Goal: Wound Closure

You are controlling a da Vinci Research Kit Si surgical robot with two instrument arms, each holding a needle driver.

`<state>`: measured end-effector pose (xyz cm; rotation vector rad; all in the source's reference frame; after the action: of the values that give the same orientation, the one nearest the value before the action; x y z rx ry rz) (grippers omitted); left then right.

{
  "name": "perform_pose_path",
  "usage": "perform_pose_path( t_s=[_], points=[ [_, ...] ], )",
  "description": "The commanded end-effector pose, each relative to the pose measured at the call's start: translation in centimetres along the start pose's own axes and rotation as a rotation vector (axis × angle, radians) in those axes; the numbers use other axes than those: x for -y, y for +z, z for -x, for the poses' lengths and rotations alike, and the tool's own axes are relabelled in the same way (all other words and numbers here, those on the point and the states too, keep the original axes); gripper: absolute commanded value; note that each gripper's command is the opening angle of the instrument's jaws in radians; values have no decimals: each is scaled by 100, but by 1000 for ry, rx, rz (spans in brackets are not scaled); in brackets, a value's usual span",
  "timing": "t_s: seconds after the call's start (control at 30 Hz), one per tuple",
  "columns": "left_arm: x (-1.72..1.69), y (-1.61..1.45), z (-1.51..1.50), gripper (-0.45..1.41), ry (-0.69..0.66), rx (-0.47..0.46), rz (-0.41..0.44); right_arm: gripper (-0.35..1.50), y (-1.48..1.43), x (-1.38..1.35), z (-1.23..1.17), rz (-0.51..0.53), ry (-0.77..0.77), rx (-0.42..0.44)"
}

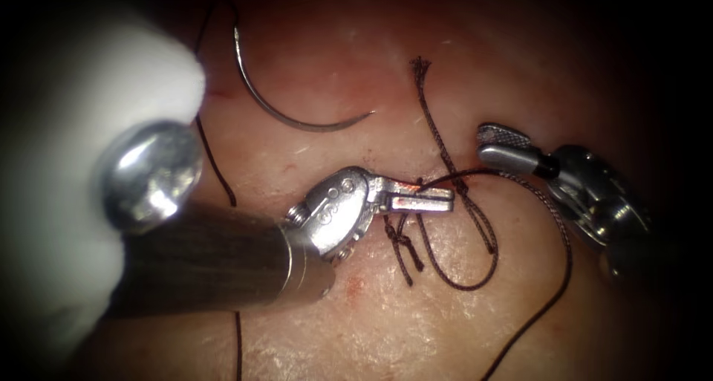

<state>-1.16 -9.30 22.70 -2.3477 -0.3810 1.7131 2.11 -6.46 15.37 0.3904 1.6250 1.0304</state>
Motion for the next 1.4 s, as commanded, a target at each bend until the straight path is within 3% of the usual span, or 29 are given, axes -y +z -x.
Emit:
perform_pose_path(
  t_s=[0.03,0.33,0.47,0.67,0.77,0.8,0.93,1.03,1.2,1.37,1.4],
  points=[
    [-8,5,13,-45,-4,3,1,34,5,3,12,-4,7,1],
    [-7,1,10,-45,-5,2,0,34,4,3,21,-17,17,14],
    [-5,0,2,-45,-8,-6,1,55,5,1,27,2,-17,139],
    [-4,11,-22,-45,-13,-25,-13,54,17,9,35,-48,-90,250],
    [1,20,-45,17,-13,-18,-72,54,20,12,38,-52,-108,275],
    [1,21,-51,56,-30,-7,-94,54,19,13,38,-52,-108,275],
    [2,26,-69,104,-125,89,-208,54,19,15,39,-54,-113,282],
    [3,28,-80,120,-172,194,-249,54,19,19,41,-56,-119,293],
    [4,30,-101,123,-194,334,-318,52,25,28,52,-73,-131,322],
    [-8,44,-108,123,-192,415,-309,50,34,30,63,-84,-142,364],
    [-18,53,-111,123,-177,467,-301,50,36,30,63,-86,-142,366]
  ],
)
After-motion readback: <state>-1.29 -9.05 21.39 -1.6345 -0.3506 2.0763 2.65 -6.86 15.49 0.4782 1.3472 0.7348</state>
